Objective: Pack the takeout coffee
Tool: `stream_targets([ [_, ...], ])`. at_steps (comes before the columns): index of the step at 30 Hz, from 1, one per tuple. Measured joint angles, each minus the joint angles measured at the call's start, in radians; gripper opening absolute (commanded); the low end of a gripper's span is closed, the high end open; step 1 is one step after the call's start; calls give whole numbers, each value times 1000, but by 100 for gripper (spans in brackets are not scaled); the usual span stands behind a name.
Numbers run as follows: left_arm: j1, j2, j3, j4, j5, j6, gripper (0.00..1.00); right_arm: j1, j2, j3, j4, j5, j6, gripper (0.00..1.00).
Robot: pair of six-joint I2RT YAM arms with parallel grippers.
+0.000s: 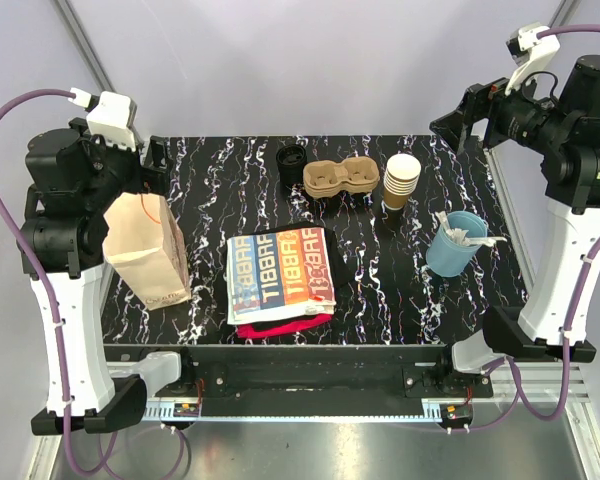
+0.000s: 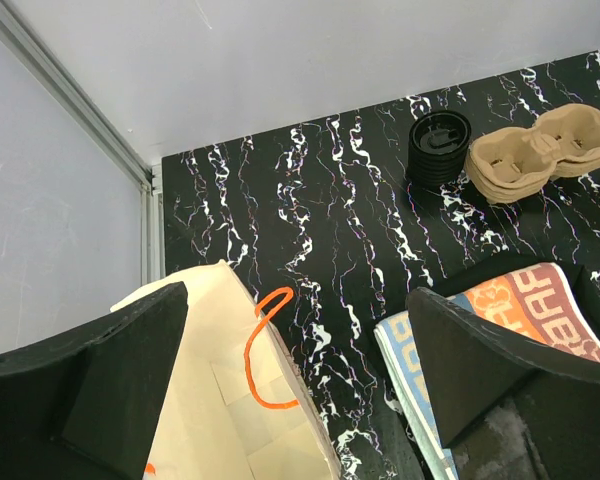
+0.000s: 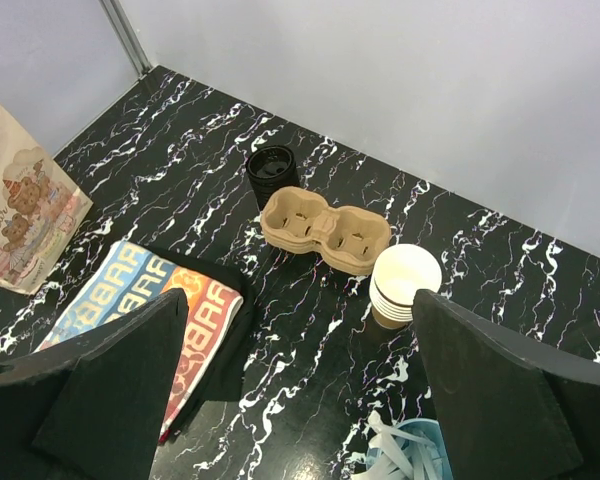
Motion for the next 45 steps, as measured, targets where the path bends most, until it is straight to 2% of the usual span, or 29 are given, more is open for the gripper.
stream_targets([
  [23,0,12,-5,2,0,3,99,0,12,-11,0,-5,0,100],
  [37,0,13,-85,-2,-14,89,99,0,12,-47,1,-25,-5,100],
  [45,0,13,-145,-13,-72,116,97,0,12,-62,1,-27,-9,100],
])
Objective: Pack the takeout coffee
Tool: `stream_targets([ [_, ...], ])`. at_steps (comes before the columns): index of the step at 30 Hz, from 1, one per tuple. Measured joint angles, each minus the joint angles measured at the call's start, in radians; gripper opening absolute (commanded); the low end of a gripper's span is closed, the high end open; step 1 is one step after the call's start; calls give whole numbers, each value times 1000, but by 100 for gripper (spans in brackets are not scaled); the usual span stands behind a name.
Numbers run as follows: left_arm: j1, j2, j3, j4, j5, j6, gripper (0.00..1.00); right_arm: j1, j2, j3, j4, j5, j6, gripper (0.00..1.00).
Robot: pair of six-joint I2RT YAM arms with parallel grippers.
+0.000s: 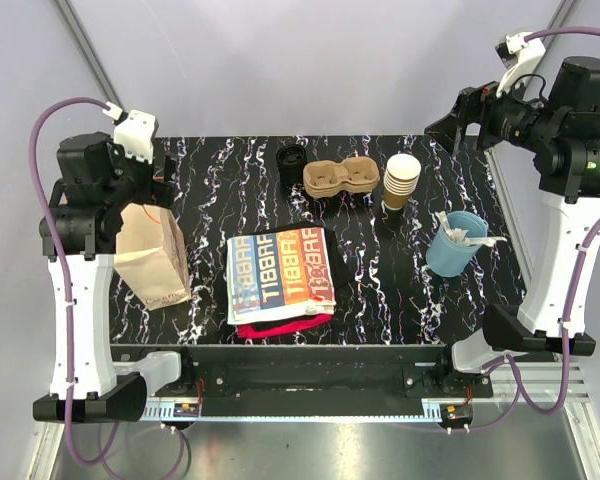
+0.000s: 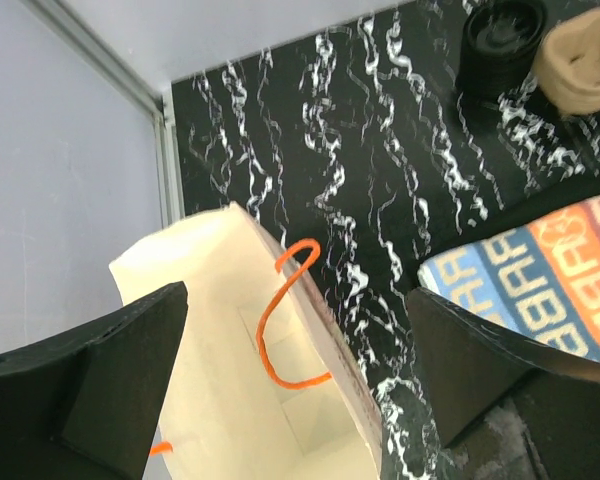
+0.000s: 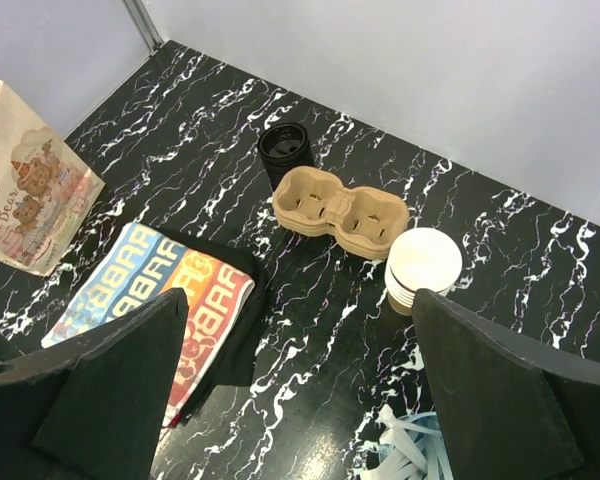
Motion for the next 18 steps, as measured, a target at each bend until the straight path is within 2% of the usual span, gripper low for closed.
stream_targets([
  [4,0,0,-33,-13,-20,13,92,0,0,-9,1,-7,-2,100],
  [10,0,-2,-70,-14,-33,26,73,0,0,-21,1,-17,-3,100],
  [18,0,-2,-84,-17,-58,36,59,0,0,-34,1,-24,-3,100],
])
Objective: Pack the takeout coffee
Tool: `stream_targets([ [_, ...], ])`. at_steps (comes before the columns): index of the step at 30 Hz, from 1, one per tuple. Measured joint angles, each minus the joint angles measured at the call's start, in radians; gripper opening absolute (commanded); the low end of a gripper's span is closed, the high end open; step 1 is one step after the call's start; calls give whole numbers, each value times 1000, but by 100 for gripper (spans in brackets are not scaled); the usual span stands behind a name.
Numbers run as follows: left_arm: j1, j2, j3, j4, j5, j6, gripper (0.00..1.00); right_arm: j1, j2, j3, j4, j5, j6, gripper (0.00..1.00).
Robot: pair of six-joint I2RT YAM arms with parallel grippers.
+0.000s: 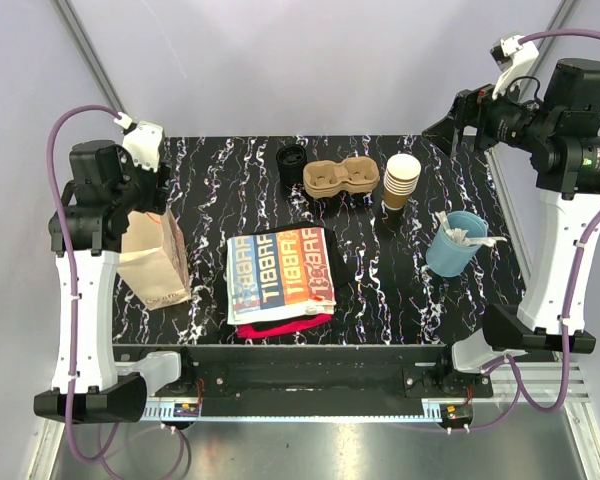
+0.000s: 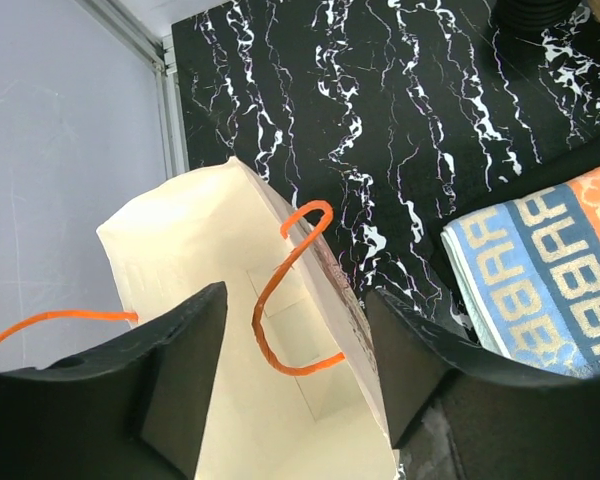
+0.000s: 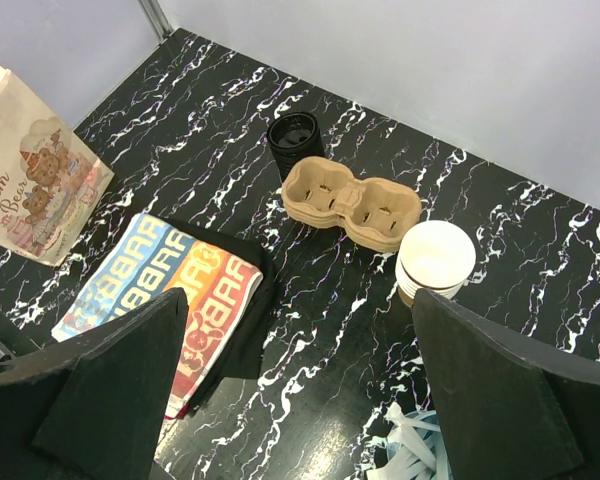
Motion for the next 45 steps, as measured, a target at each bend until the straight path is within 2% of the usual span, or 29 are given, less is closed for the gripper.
stream_targets([
  [10,0,35,0,6,-27,2,46,0,0,-2,1,0,0,100],
  [17,0,61,0,9,-45,2,8,0,0,-2,1,-1,0,100],
  [20,0,72,0,21,-52,6,0,0,0,-2,1,-2,0,100],
  [32,0,211,71,50,-82,14,0,0,2,-14,14,-22,1,100],
  [45,0,370,248,92,-58,68,0,7,10,-169,167,-69,71,100],
])
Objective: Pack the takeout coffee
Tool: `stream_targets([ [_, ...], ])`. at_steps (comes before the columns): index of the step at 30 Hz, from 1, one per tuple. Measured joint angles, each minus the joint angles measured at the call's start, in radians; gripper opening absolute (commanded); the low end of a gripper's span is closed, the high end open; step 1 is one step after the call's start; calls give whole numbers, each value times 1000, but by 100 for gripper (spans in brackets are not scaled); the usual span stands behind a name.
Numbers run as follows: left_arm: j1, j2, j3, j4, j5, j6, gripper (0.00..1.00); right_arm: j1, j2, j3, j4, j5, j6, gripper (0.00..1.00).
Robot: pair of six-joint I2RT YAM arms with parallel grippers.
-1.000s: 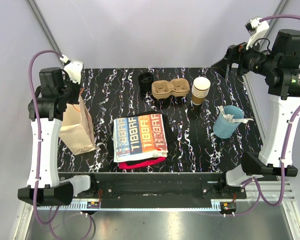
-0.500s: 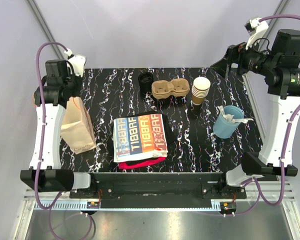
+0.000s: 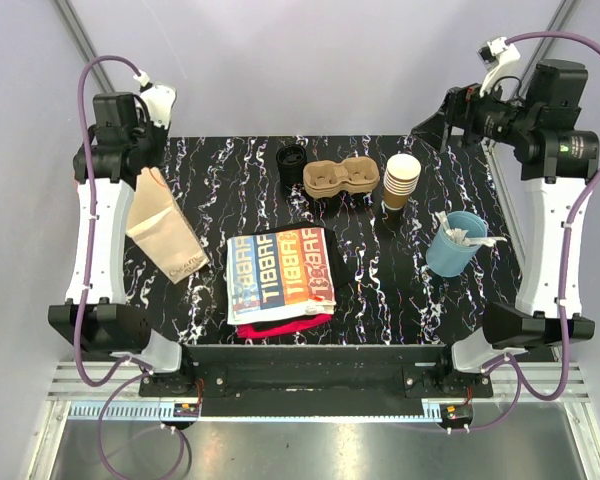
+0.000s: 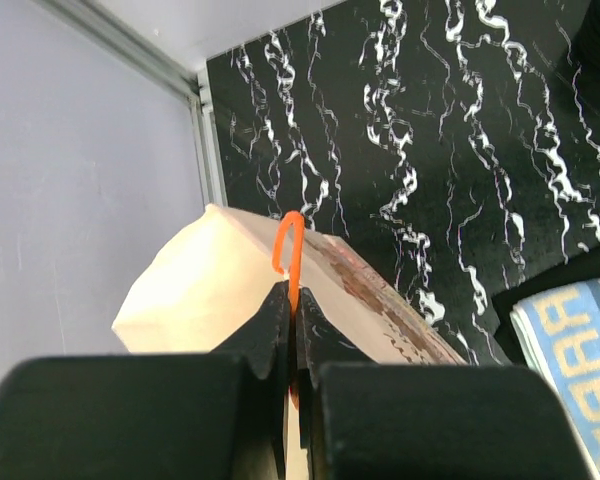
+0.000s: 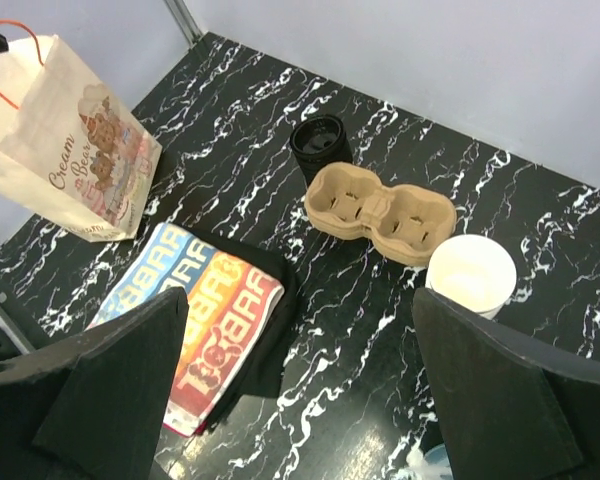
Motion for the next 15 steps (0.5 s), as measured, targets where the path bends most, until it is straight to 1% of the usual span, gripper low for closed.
stream_targets([
  [3,-3,34,33,7,19,16,0,32,15,-20,35,36,5,100],
  [7,-16,92,81,18,31,36,0,140,49,-52,78,129,-10,100],
  [10,-38,146,130,25,32,56,5,200,85,-76,107,191,-8,100],
  [12,-63,180,158,31,33,74,7,218,119,-79,133,227,5,100],
  [15,-103,217,177,38,46,97,8,236,172,-84,177,287,32,100],
])
